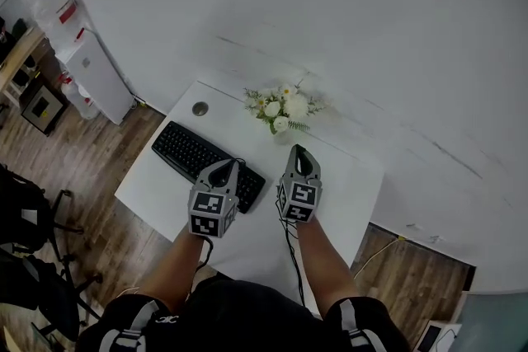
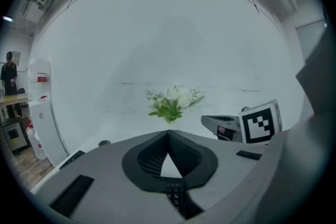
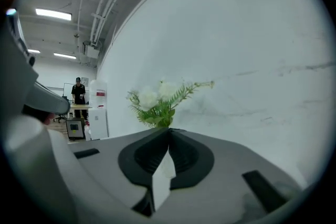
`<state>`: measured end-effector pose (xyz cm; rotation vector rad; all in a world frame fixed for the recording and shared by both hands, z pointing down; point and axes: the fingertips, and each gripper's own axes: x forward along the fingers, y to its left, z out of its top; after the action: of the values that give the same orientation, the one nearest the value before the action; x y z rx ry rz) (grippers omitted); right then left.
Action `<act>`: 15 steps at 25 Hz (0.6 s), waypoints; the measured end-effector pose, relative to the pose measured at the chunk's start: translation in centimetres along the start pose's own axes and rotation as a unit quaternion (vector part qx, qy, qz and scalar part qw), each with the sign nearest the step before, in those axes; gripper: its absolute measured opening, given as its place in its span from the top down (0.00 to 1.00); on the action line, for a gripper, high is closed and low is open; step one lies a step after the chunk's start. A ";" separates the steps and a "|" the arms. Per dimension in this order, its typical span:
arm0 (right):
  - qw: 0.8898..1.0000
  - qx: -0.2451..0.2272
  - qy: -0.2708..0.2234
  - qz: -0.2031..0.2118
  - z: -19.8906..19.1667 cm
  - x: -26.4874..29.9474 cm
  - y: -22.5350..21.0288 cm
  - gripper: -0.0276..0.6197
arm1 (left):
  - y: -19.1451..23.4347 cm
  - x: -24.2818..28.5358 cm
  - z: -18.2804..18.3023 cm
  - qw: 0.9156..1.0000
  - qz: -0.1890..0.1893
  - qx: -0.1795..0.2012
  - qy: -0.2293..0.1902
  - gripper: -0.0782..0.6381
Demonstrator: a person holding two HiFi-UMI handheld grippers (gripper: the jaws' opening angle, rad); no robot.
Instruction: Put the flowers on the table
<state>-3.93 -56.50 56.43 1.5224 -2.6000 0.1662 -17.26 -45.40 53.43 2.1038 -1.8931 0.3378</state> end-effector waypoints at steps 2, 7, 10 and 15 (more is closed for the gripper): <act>1.000 -0.004 -0.006 0.006 1.5 -2.3 0.2 0.95 | -0.9 -0.5 1.1 1.000 -0.008 0.003 -0.015 0.87; 1.000 -0.012 -0.017 0.006 5.0 -7.7 0.2 0.95 | -3.9 -1.5 3.0 0.999 -0.041 0.014 -0.032 0.87; 1.000 -0.007 -0.026 -0.007 6.3 -10.9 -0.3 0.95 | -5.4 -1.8 3.5 0.997 -0.063 0.024 -0.041 0.87; 0.998 0.032 -0.034 -0.048 6.6 -14.5 -2.8 0.95 | -7.8 -1.8 3.3 0.994 -0.099 0.037 -0.039 0.87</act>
<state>5.18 -46.41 47.69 1.6996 -2.5906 0.1937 -9.78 -44.18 49.29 2.3626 -1.7165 0.2876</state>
